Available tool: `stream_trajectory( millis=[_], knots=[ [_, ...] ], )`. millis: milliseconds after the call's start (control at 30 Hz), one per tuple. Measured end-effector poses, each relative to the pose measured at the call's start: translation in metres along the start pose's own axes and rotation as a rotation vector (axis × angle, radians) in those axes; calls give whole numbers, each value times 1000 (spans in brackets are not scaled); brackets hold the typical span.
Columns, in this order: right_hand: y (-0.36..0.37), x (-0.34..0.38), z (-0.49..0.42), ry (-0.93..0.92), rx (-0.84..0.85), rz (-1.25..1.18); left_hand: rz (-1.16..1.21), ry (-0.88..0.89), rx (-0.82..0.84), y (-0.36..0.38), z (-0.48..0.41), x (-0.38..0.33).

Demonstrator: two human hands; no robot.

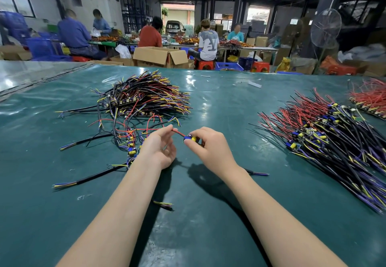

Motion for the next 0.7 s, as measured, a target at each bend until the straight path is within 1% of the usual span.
stream_trajectory(
  millis=[100,233,333,433,567,700],
  knots=[
    [0,2,-1,-32,35,43,66,-44,-10,-1,2,-1],
    [-3,-2,0,-36,62,85,141,-16,-55,-8,-2,-11],
    [-4,-4,1,-27,69,93,209,-32,-96,-14,-3,-19],
    [-3,-5,2,-16,85,105,265,-46,-91,-17,-1,-20],
    [-2,-8,3,-5,114,128,348,0,-113,-19,-2,-22],
    [-2,-10,4,11,105,148,496,31,-55,-21,-2,-25]
  ],
)
Point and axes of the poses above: each hand's wrist, its own z-axis away from the middle knuckle, its own y-axis out of the palm, x = y × z, the point moved 1 cm from there along -z, towards the middle knuckle, and after that the axes turned 4 degrees about y, right-handed, at the moved point
